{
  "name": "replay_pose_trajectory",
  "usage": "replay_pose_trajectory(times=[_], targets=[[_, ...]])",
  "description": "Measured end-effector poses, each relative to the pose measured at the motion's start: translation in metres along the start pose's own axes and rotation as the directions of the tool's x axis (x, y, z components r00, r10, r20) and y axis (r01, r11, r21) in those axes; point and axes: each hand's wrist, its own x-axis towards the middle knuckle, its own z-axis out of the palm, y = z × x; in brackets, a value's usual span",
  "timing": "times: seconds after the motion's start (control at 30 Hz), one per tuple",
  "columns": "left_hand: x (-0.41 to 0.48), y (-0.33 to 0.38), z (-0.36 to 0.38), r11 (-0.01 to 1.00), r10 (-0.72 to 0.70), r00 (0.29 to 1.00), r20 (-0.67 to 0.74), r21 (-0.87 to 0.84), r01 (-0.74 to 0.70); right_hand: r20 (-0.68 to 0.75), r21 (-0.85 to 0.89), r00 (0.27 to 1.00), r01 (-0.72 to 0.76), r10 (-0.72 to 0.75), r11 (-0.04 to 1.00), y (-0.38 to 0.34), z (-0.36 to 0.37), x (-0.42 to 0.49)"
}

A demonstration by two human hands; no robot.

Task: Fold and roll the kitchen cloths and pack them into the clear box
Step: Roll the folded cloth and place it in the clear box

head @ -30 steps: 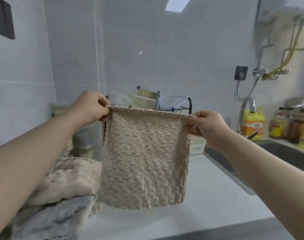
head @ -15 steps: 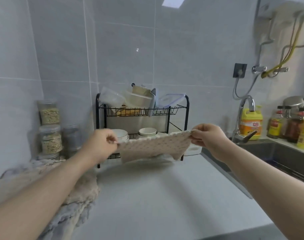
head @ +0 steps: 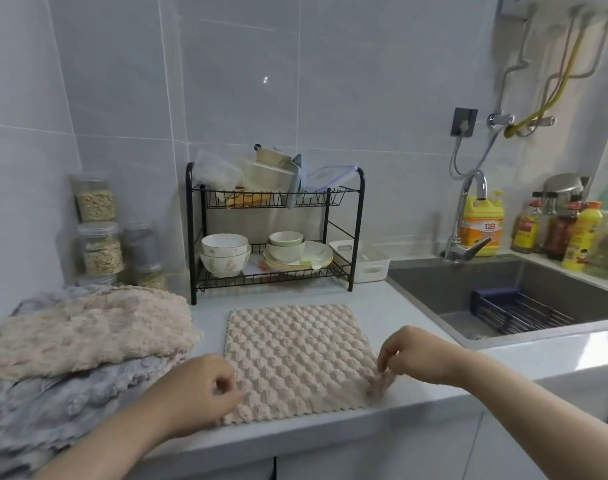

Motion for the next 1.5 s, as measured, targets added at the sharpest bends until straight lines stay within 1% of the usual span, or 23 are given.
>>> replay_pose_trajectory(times=[0.07, 0.1, 0.13, 0.17, 0.23, 0.3, 0.37, 0.47, 0.57, 0.63, 0.67, 0.73, 0.77, 0.83, 0.87, 0.93, 1.0, 1.1, 1.17, 1.27, 1.37, 1.43, 1.5], targets=[[0.009, 0.005, -0.003, 0.999, 0.02, 0.999, -0.047, -0.025, -0.021, -0.054, 0.014, 0.999, 0.0, 0.0, 1.0, -0.005, 0.003, 0.005], [0.016, 0.007, -0.003, 0.999, 0.026, 0.999, -0.028, -0.025, -0.027, -0.079, -0.013, 0.997, 0.01, -0.011, 1.0, -0.006, 0.007, 0.01], [0.022, 0.009, -0.002, 1.0, 0.024, 0.999, 0.024, -0.012, -0.024, -0.079, -0.077, 0.996, 0.03, -0.037, 0.997, -0.008, 0.014, 0.014], [0.028, 0.008, 0.003, 1.0, 0.018, 0.994, 0.111, 0.015, -0.02, -0.059, -0.154, 0.995, 0.071, -0.08, 0.986, -0.008, 0.022, 0.019], [0.037, 0.005, 0.01, 0.995, 0.016, 0.97, 0.243, 0.096, -0.04, 0.023, -0.258, 0.989, 0.146, -0.145, 0.955, -0.01, 0.036, 0.027], [0.044, -0.001, 0.014, 0.983, 0.007, 0.948, 0.319, 0.172, -0.065, 0.075, -0.333, 0.986, 0.168, -0.152, 0.928, -0.008, 0.046, 0.036], [0.049, -0.005, 0.013, 0.958, -0.021, 0.928, 0.372, 0.274, -0.088, 0.088, -0.386, 0.988, 0.149, -0.125, 0.911, -0.004, 0.049, 0.045], [0.051, 0.0, 0.008, 0.92, -0.033, 0.92, 0.391, 0.372, -0.125, 0.092, -0.393, 0.986, 0.161, -0.135, 0.905, 0.001, 0.049, 0.055], [0.057, 0.007, 0.002, 0.921, -0.036, 0.915, 0.401, 0.369, -0.125, 0.102, -0.388, 0.982, 0.186, -0.159, 0.903, 0.001, 0.045, 0.062], [0.069, 0.006, -0.002, 0.949, -0.014, 0.931, 0.364, 0.299, -0.102, 0.05, -0.362, 0.982, 0.188, -0.183, 0.913, -0.001, 0.036, 0.07], [0.078, 0.006, -0.004, 0.967, -0.005, 0.948, 0.318, 0.244, -0.076, 0.0, -0.322, 0.982, 0.177, -0.186, 0.93, -0.003, 0.03, 0.077], [0.106, 0.002, -0.01, 0.989, -0.036, 0.983, 0.179, 0.15, 0.009, -0.115, -0.242, 0.981, 0.122, -0.153, 0.963, -0.006, 0.018, 0.097], [0.124, -0.004, -0.013, 0.988, -0.065, 0.991, 0.117, 0.146, 0.048, -0.154, -0.235, 0.979, 0.094, -0.133, 0.967, -0.007, 0.013, 0.11], [0.157, -0.017, -0.019, 0.97, -0.12, 0.991, 0.05, 0.22, 0.107, -0.178, -0.289, 0.978, 0.055, -0.11, 0.956, -0.01, 0.007, 0.138], [0.174, -0.027, -0.02, 0.95, -0.158, 0.987, 0.043, 0.28, 0.14, -0.174, -0.315, 0.98, 0.037, -0.096, 0.948, -0.011, 0.006, 0.154], [0.198, -0.043, -0.014, 0.897, -0.238, 0.968, 0.077, 0.401, 0.188, -0.153, -0.343, 0.986, 0.004, -0.06, 0.939, -0.01, 0.008, 0.183], [0.22, -0.06, -0.004, 0.858, -0.298, 0.948, 0.114, 0.467, 0.213, -0.115, -0.374, 0.992, -0.006, -0.04, 0.927, -0.007, 0.012, 0.218], [0.224, -0.064, -0.002, 0.861, -0.289, 0.952, 0.1, 0.461, 0.213, -0.095, -0.49, 0.994, -0.003, -0.051, 0.872, -0.002, 0.014, 0.228], [0.229, -0.067, -0.004, 0.869, -0.282, 0.956, 0.081, 0.443, 0.219, -0.121, -0.481, 0.991, -0.004, -0.062, 0.877, 0.003, 0.013, 0.235], [0.231, -0.069, -0.005, 0.896, -0.296, 0.954, 0.049, 0.361, 0.259, -0.201, -0.357, 0.977, -0.012, -0.064, 0.934, 0.009, 0.012, 0.238], [0.224, -0.065, -0.011, 0.926, -0.3, 0.952, -0.06, 0.222, 0.305, -0.297, -0.215, 0.954, -0.017, -0.049, 0.976, 0.01, 0.008, 0.23], [0.216, -0.058, -0.017, 0.939, -0.297, 0.946, -0.129, 0.14, 0.313, -0.376, -0.072, 0.926, 0.003, -0.03, 0.997, 0.012, 0.005, 0.221], [0.203, -0.054, -0.023, 0.945, -0.314, 0.934, -0.17, 0.038, 0.324, -0.429, 0.093, 0.903, 0.029, 0.014, 0.995, 0.014, 0.0, 0.208]])
